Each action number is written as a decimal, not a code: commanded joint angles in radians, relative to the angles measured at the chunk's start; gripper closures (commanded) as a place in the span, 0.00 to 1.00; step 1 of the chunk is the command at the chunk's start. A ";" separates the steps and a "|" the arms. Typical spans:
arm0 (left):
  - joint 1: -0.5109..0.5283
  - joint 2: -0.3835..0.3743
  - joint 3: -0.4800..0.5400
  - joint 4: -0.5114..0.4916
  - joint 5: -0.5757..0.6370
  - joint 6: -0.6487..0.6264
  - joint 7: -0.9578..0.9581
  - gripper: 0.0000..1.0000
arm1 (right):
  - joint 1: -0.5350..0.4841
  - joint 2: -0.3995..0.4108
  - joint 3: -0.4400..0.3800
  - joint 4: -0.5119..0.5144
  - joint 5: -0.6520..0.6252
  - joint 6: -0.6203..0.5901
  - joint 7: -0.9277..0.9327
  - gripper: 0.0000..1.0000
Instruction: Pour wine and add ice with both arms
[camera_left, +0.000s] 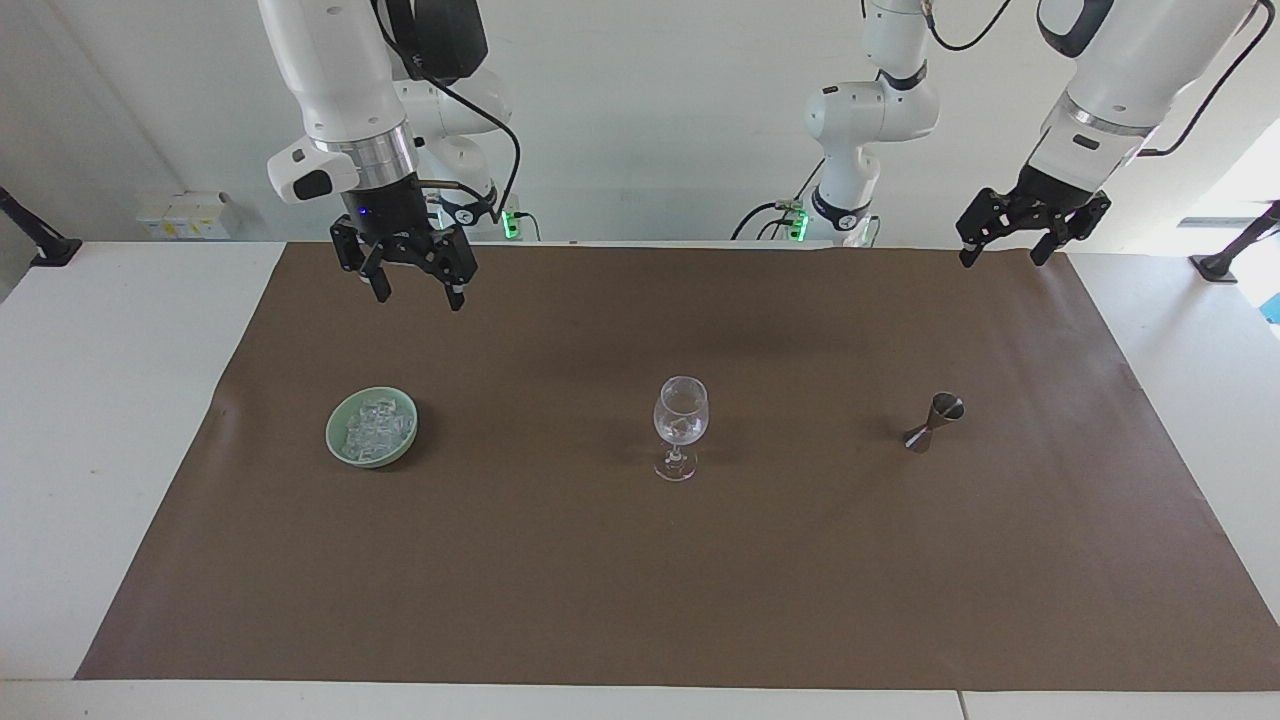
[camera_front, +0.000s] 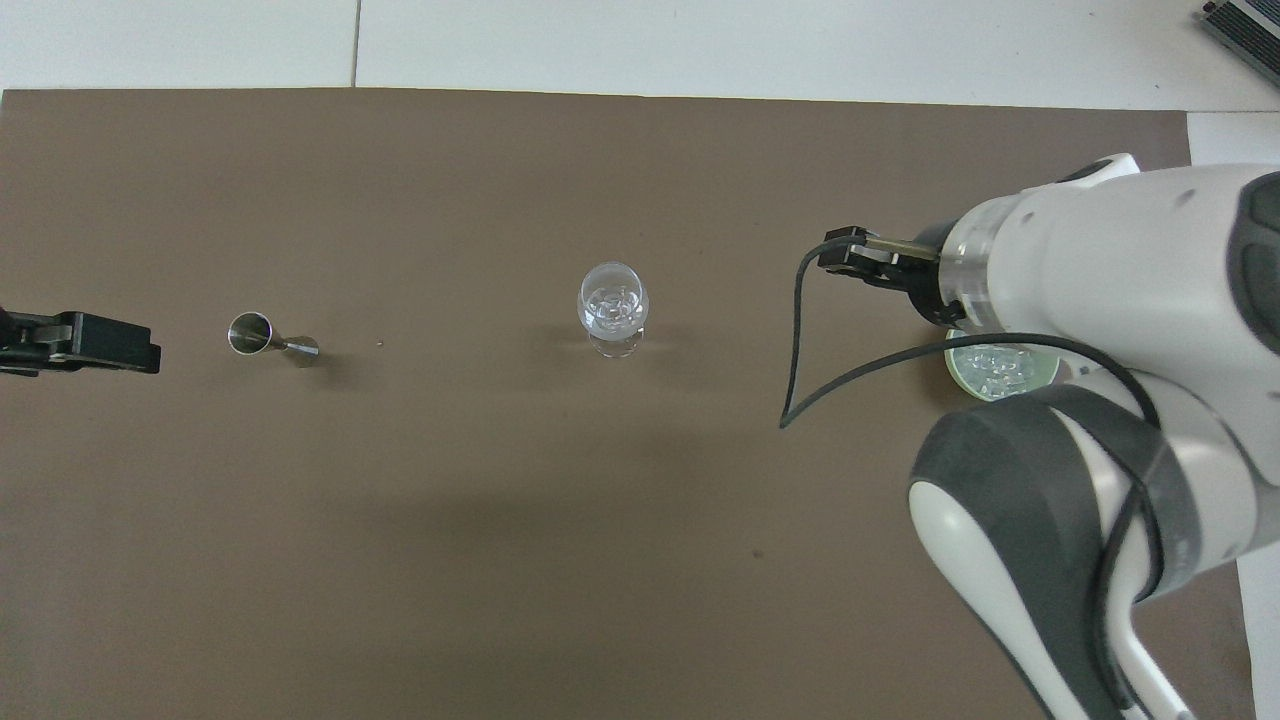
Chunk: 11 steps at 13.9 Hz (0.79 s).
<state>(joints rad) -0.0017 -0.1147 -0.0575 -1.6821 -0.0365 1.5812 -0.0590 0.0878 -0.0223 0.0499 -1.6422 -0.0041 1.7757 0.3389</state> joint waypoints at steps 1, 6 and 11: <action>-0.003 -0.026 0.005 -0.039 -0.011 0.020 -0.010 0.00 | -0.051 -0.004 0.015 0.025 -0.028 -0.096 -0.101 0.00; -0.004 -0.034 0.005 -0.053 -0.005 0.019 -0.013 0.00 | -0.069 -0.047 0.015 -0.004 -0.017 -0.144 -0.124 0.00; -0.001 -0.039 0.007 -0.062 -0.003 0.013 -0.019 0.00 | -0.076 -0.047 0.016 -0.002 -0.014 -0.163 -0.124 0.00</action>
<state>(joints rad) -0.0017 -0.1190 -0.0565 -1.7029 -0.0365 1.5804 -0.0662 0.0330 -0.0539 0.0519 -1.6283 -0.0124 1.6221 0.2329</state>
